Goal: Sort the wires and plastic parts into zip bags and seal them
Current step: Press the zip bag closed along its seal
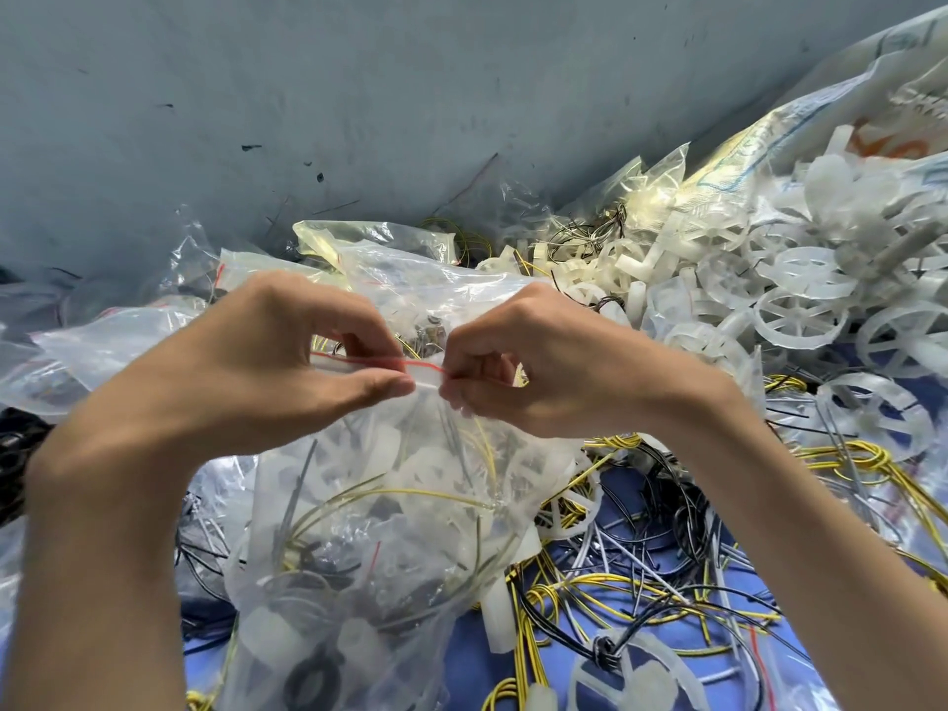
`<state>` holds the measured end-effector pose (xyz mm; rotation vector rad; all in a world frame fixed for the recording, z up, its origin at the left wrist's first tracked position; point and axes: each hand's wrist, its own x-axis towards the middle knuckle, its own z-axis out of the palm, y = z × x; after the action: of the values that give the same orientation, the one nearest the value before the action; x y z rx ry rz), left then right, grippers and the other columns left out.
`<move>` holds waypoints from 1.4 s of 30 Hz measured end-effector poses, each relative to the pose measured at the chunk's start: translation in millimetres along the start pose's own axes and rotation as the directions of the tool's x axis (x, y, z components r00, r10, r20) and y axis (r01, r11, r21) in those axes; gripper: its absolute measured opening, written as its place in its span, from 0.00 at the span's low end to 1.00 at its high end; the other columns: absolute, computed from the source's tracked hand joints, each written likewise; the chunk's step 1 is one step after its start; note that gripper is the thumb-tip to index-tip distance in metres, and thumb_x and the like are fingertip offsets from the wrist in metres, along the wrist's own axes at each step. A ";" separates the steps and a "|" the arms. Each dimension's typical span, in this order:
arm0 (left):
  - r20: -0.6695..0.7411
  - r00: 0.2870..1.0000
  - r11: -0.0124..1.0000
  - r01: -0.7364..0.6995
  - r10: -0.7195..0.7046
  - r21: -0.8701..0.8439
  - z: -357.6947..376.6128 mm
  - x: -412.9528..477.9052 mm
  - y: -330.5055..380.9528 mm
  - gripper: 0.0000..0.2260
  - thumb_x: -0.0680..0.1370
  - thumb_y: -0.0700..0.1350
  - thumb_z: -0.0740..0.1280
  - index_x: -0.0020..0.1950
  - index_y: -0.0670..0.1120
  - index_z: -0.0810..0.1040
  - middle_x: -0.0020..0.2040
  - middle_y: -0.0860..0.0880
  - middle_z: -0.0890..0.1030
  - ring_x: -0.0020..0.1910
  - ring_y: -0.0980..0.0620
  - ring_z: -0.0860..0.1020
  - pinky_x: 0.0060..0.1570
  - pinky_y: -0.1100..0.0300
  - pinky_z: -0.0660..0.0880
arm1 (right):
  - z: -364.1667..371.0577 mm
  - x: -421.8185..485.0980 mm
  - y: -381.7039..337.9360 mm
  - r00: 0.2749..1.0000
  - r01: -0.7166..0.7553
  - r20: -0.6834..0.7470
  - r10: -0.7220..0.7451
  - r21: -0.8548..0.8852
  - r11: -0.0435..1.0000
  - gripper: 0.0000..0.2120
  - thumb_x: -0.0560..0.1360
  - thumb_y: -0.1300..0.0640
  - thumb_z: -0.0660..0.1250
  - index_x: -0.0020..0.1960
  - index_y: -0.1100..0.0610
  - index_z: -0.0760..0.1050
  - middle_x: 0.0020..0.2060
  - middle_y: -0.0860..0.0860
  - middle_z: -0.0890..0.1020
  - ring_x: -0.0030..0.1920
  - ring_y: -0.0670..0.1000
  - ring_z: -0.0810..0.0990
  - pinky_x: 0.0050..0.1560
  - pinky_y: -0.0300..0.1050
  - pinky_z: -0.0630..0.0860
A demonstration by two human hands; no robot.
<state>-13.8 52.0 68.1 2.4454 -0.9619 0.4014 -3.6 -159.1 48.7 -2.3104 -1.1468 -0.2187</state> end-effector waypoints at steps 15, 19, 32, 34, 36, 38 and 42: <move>0.038 0.996 0.997 -0.075 0.076 -0.034 11.0 8.4 10.6 0.04 0.68 0.45 0.71 0.38 0.55 0.80 0.33 0.58 0.80 0.34 0.58 0.78 0.38 0.68 0.71 | -1.0 0.4 -1.5 0.996 0.076 -0.041 -0.077 -0.032 0.997 0.10 0.74 0.61 0.65 0.37 0.64 0.78 0.28 0.58 0.78 0.30 0.58 0.75 0.34 0.53 0.72; 0.004 0.994 0.994 -0.113 0.113 -0.014 5.5 5.8 11.9 0.04 0.69 0.44 0.71 0.38 0.53 0.79 0.34 0.58 0.79 0.35 0.60 0.77 0.39 0.74 0.68 | -1.9 1.0 -3.6 0.991 0.110 -0.078 -0.112 -0.028 0.993 0.11 0.73 0.59 0.64 0.37 0.65 0.79 0.27 0.59 0.77 0.29 0.58 0.74 0.34 0.52 0.71; -0.041 0.995 0.995 -0.097 0.097 -0.002 -2.2 1.3 -1.0 0.10 0.67 0.43 0.72 0.38 0.59 0.76 0.36 0.62 0.78 0.36 0.62 0.76 0.41 0.75 0.67 | -6.8 -1.3 -3.0 0.999 0.047 0.018 -0.047 0.001 0.999 0.09 0.75 0.58 0.68 0.39 0.63 0.79 0.28 0.55 0.79 0.30 0.53 0.73 0.34 0.47 0.70; -0.064 0.994 0.995 -0.093 0.092 -0.019 -3.8 -0.3 -4.5 0.10 0.66 0.43 0.73 0.38 0.58 0.77 0.36 0.62 0.78 0.35 0.63 0.76 0.40 0.76 0.67 | -8.5 -2.2 -2.5 0.999 0.014 0.042 -0.015 0.025 1.000 0.09 0.75 0.57 0.69 0.39 0.61 0.79 0.28 0.53 0.78 0.29 0.51 0.72 0.32 0.44 0.70; -0.075 0.994 0.997 -0.076 0.075 -0.012 -5.8 -2.9 -8.6 0.10 0.67 0.44 0.75 0.38 0.58 0.78 0.37 0.62 0.79 0.34 0.64 0.76 0.41 0.77 0.67 | -10.7 -3.6 -1.2 0.996 -0.026 0.090 0.024 0.019 0.999 0.09 0.75 0.56 0.69 0.38 0.59 0.79 0.27 0.52 0.76 0.29 0.48 0.70 0.31 0.40 0.67; -0.056 0.998 0.999 -0.019 0.017 -0.039 -6.9 -5.9 -13.6 0.06 0.67 0.45 0.75 0.37 0.57 0.81 0.38 0.62 0.80 0.35 0.65 0.77 0.42 0.77 0.70 | -10.8 -3.9 1.3 0.988 -0.078 0.133 0.078 -0.005 0.997 0.10 0.75 0.54 0.69 0.38 0.59 0.78 0.28 0.52 0.77 0.29 0.48 0.71 0.31 0.40 0.67; -0.025 0.999 0.999 0.035 -0.036 -0.026 -6.9 -7.6 -18.1 0.11 0.66 0.40 0.73 0.35 0.57 0.80 0.38 0.62 0.81 0.36 0.65 0.78 0.43 0.78 0.70 | -4.8 -1.8 2.8 0.985 -0.114 0.124 0.120 -0.054 0.992 0.11 0.73 0.52 0.70 0.38 0.59 0.78 0.26 0.51 0.76 0.29 0.48 0.70 0.29 0.40 0.67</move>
<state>-7.2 71.4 64.8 2.4248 -0.9065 0.4048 -2.1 -164.3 51.0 -2.4538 -1.0712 -0.0558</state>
